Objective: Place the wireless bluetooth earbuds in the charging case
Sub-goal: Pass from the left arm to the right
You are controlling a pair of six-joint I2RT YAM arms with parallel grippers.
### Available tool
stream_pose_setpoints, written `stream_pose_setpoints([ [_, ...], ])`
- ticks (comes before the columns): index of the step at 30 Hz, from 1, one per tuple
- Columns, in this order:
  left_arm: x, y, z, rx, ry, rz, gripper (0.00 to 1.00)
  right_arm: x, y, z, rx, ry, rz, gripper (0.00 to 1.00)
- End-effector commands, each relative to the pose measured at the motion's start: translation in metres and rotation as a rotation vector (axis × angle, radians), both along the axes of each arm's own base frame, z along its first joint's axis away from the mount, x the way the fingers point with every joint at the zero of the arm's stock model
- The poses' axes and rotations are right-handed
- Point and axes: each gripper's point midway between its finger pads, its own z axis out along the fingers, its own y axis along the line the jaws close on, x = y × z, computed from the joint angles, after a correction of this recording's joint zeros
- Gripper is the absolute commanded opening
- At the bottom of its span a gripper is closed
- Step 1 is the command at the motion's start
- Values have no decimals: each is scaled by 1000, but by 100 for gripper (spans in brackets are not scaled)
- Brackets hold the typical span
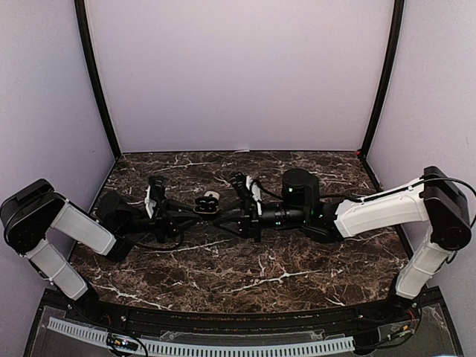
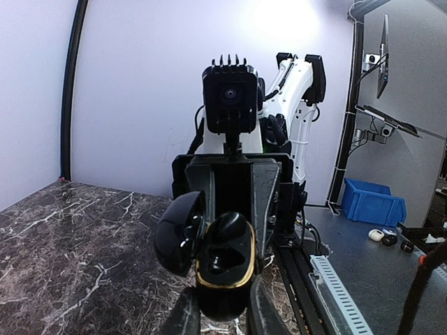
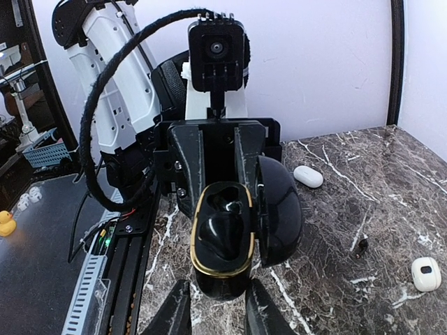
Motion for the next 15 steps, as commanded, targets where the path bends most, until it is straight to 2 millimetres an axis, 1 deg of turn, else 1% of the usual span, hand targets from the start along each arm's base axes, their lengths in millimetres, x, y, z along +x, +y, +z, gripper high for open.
stream_pose_setpoints([
  [1, -4, 0, 8, -19, -45, -5, 0, -3, 9, 21, 63, -25, 17, 28],
  [3, -4, 1, 8, -19, -45, -5, 0, -3, 9, 20, 62, -22, 17, 31],
  [11, -5, 1, 8, -18, -46, -5, 0, -2, 10, 23, 75, -13, 17, 31],
  [15, -5, 1, 7, -17, -42, -4, 0, -1, 11, 23, 79, -11, 9, 33],
])
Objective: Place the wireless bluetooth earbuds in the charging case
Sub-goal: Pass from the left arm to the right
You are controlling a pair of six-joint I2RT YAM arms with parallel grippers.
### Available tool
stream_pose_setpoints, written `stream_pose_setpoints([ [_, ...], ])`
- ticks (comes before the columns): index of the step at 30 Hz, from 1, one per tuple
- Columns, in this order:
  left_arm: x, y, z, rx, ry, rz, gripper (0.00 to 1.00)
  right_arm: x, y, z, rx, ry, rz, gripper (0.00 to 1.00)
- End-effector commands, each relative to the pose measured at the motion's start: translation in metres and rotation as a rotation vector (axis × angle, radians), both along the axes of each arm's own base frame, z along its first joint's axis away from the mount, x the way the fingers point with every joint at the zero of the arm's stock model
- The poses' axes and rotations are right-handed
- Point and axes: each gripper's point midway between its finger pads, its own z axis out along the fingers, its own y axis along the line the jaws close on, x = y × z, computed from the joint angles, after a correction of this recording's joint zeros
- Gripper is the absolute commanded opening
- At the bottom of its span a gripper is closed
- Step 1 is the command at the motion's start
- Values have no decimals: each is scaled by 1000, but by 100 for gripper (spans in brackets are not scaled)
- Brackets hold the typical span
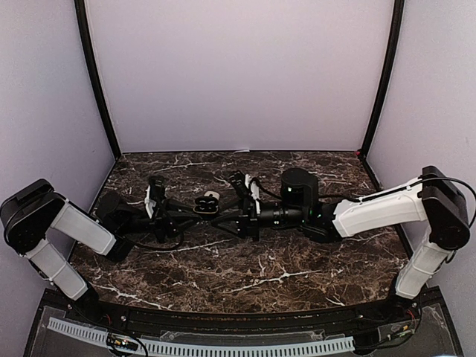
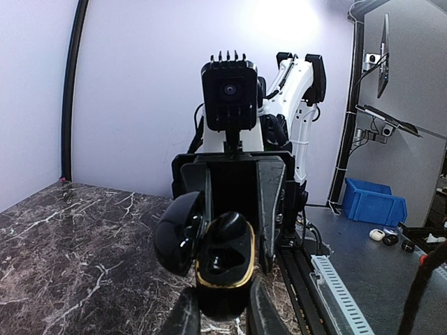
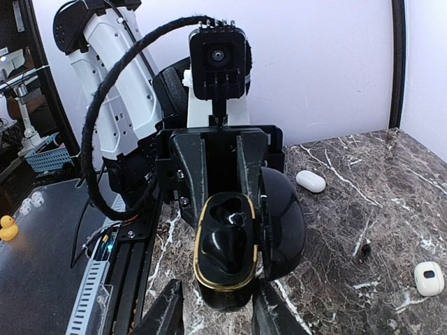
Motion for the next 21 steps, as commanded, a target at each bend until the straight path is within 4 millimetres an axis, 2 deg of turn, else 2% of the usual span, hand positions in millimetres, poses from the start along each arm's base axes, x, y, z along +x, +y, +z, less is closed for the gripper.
stream_pose_setpoints([
  [1, -5, 1, 7, -16, -36, -8, 0, -1, 7, 21, 66, -24, 8, 33],
  [9, -4, 1, 4, -8, -30, -1, 1, 0, 6, 20, 69, -22, -3, 16],
  [10, -3, 1, 4, -5, -24, 5, 4, 0, 4, 17, 63, -22, -11, 12],
  [13, 0, 3, 2, 0, -5, 34, 20, 4, -5, 11, 53, -30, -53, 11],
  [15, 0, 6, -1, 13, 5, 62, 24, 9, -16, 4, 41, -29, -94, 10],
  [17, 4, 9, -5, 42, 9, 105, 29, 14, -32, 4, 46, -30, -126, 9],
  [21, 18, 19, -14, 114, 65, 237, 39, 25, -58, -5, 14, -35, -180, 7],
])
